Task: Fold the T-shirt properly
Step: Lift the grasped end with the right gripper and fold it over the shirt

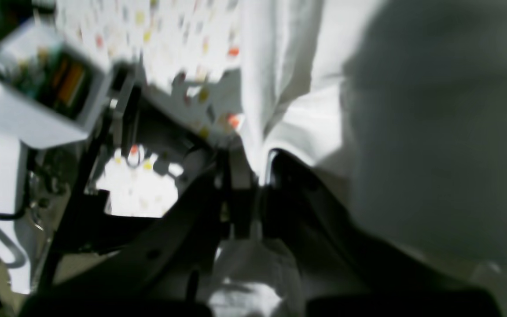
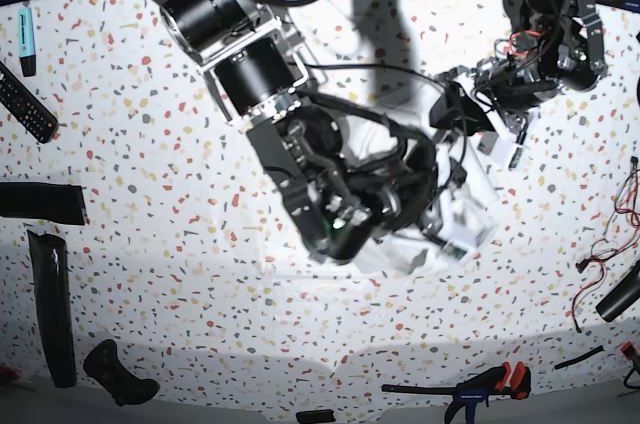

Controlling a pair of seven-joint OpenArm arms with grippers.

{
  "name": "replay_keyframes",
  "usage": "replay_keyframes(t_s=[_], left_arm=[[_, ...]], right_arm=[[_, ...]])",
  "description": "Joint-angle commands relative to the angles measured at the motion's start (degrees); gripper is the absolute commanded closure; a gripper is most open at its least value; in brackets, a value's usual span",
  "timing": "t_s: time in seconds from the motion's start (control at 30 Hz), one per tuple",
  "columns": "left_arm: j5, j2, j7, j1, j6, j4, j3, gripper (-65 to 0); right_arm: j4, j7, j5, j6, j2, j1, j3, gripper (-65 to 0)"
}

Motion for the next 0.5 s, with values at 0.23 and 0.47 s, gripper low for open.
replay_keyframes(t_s=[0.23,0.47], left_arm=[[-1.36,-0.87,3.15,-0.79,-0.56,1.14,0.02,-25.1],[-1.27,-2.38,9.77,-0.79,-0.56,3.74,0.02,-25.1]], right_arm=[[1.14,0.68,5.84,0.55,-0.77,1.97,-2.49,-28.2],[1.27,-2.16,24.87,1.81,-0.77,4.83,-2.49,-28.2]])
